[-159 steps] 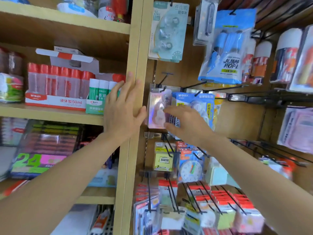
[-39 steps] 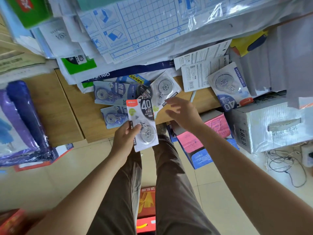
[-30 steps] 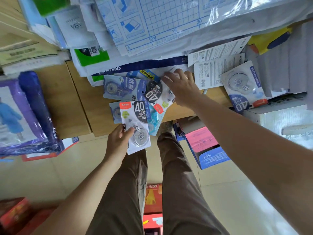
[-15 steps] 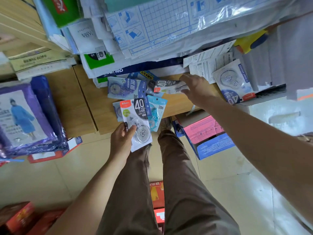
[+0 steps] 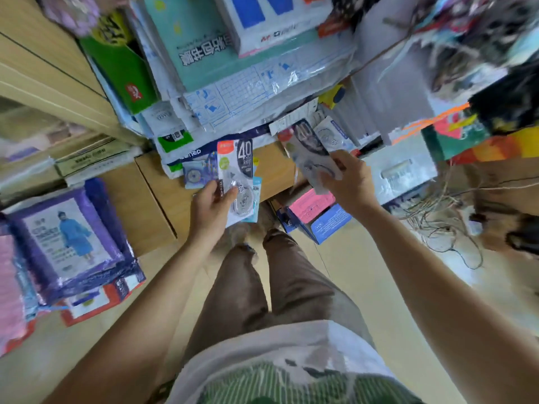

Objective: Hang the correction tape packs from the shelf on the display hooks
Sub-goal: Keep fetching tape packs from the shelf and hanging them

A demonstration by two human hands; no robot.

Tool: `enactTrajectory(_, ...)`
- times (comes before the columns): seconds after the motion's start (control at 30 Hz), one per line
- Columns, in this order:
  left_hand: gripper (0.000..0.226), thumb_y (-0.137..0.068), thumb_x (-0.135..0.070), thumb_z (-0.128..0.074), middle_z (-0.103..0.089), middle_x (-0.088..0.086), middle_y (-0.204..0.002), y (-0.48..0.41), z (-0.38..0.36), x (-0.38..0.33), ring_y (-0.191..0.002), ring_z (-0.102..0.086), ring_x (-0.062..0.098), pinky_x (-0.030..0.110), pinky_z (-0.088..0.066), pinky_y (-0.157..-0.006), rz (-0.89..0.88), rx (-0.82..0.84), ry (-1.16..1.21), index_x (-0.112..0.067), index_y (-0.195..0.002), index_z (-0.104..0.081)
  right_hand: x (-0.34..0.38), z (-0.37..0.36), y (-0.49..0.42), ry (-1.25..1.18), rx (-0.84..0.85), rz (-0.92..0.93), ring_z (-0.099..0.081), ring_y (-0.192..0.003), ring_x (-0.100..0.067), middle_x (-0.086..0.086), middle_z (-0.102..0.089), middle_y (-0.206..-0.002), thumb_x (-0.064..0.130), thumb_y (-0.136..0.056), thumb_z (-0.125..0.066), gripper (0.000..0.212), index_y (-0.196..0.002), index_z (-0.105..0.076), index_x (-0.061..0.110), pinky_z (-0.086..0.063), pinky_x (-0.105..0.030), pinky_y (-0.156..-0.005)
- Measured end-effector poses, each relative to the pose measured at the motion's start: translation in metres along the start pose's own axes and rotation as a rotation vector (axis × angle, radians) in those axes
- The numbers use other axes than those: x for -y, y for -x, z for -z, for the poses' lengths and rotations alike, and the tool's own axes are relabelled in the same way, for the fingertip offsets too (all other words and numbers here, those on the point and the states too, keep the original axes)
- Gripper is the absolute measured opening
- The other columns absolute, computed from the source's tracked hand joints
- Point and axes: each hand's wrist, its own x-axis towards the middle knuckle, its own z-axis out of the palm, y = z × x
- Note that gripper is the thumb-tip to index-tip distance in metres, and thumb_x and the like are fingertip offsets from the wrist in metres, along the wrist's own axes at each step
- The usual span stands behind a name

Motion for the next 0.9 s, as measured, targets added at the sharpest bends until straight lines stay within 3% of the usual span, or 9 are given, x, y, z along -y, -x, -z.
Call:
enactTrajectory(0.13, 0.032, -0.096, -0.013, -0.066, -0.059, -0.027, -0.06, 0.013, -0.005, -0.078, -0.058, -0.05, -0.01, 0.011, -0.035, -0.056, -0.195, 0.089, -0.114, -0.026, -0.071, -0.051, 0.037, 0.059, 0.03, -0.097, -0.167, -0.001, -0.05, -0.061, -0.01, 0.008, -0.061, -0.073, 0.016, -0.083, -0.074, 0.014, -0.094, -0.067, 0.02, -0.035, -0.012, -0.052)
enactTrajectory(0.3, 0.039, -0.097, -0.018, -0.066, -0.048, -0.018, -0.054, 0.032, -0.018, -0.162, -0.052, -0.039, 0.0, 0.018, -0.027, -0.052, -0.412, 0.137, -0.146, -0.026, -0.067, -0.044, 0.07, 0.124, 0.048, -0.161, -0.282, 0.069, -0.053, -0.064, 0.012, 0.017, -0.055, -0.07, 0.008, -0.082, -0.074, 0.02, -0.091, -0.062, 0.022, -0.035, -0.006, -0.055)
enactTrajectory(0.43, 0.046, -0.099, -0.012, -0.063, -0.04, -0.016, -0.051, 0.051, -0.04, -0.21, -0.051, -0.034, 0.0, 0.016, -0.025, -0.051, -0.513, 0.151, -0.149, -0.029, -0.066, -0.036, 0.073, 0.166, 0.045, -0.225, -0.361, 0.118, -0.049, -0.062, 0.0, 0.007, -0.059, -0.075, 0.009, -0.082, -0.075, 0.018, -0.091, -0.062, 0.019, -0.035, -0.011, -0.055)
enactTrajectory(0.6, 0.046, -0.097, -0.026, -0.065, -0.03, -0.009, -0.058, 0.064, -0.076, -0.258, -0.057, -0.027, 0.01, 0.034, -0.022, -0.057, -0.603, 0.075, -0.166, -0.017, -0.067, -0.03, 0.065, 0.214, 0.032, -0.271, -0.465, 0.22, -0.041, -0.065, -0.023, -0.012, -0.054, -0.072, 0.021, -0.084, -0.072, 0.022, -0.081, -0.053, 0.013, -0.033, -0.032, -0.056)
enactTrajectory(0.67, 0.046, -0.093, -0.039, -0.063, -0.036, 0.013, -0.064, 0.074, -0.095, -0.28, -0.063, -0.033, 0.016, 0.036, -0.025, -0.06, -0.636, -0.001, -0.14, -0.005, -0.075, -0.038, 0.064, 0.243, 0.024, -0.295, -0.468, 0.29, -0.042, -0.066, -0.031, -0.019, -0.052, -0.073, 0.027, -0.085, -0.072, 0.027, -0.083, -0.053, 0.007, -0.033, -0.036, -0.056)
enactTrajectory(0.73, 0.046, -0.092, -0.043, -0.063, -0.05, 0.027, -0.077, 0.086, -0.109, -0.306, -0.069, -0.044, 0.018, 0.036, -0.032, -0.062, -0.669, -0.071, -0.095, 0.001, -0.088, -0.05, 0.074, 0.278, 0.017, -0.34, -0.48, 0.375, -0.038, -0.061, -0.025, -0.012, -0.047, -0.067, 0.026, -0.087, -0.072, 0.031, -0.081, -0.05, 0.006, -0.031, -0.032, -0.056)
enactTrajectory(0.77, 0.039, -0.094, -0.039, -0.064, -0.056, 0.021, -0.077, 0.091, -0.114, -0.319, -0.071, -0.048, 0.014, 0.036, -0.035, -0.063, -0.694, -0.105, -0.086, -0.002, -0.089, -0.054, 0.081, 0.296, 0.013, -0.358, -0.49, 0.427, -0.037, -0.059, -0.016, -0.005, -0.046, -0.065, 0.024, -0.087, -0.073, 0.029, -0.081, -0.05, 0.007, -0.031, -0.027, -0.055)
enactTrajectory(0.83, 0.025, -0.098, -0.025, -0.065, -0.055, -0.009, -0.064, 0.099, -0.119, -0.345, -0.064, -0.044, 0.002, 0.03, -0.035, -0.06, -0.742, -0.178, -0.099, -0.017, -0.079, -0.051, 0.097, 0.329, 0.007, -0.405, -0.491, 0.521, -0.045, -0.061, -0.014, -0.003, -0.056, -0.07, 0.022, -0.088, -0.074, 0.022, -0.087, -0.057, 0.007, -0.036, -0.022, -0.056)
enactTrajectory(0.9, 0.026, -0.097, -0.028, -0.064, -0.047, -0.013, -0.063, 0.11, -0.116, -0.374, -0.06, -0.039, 0.001, 0.027, -0.031, -0.059, -0.802, -0.262, -0.113, -0.017, -0.078, -0.05, 0.12, 0.357, -0.001, -0.468, -0.476, 0.61, -0.055, -0.067, -0.021, -0.009, -0.064, -0.078, 0.022, -0.088, -0.074, 0.019, -0.092, -0.06, 0.009, -0.041, -0.024, -0.059)
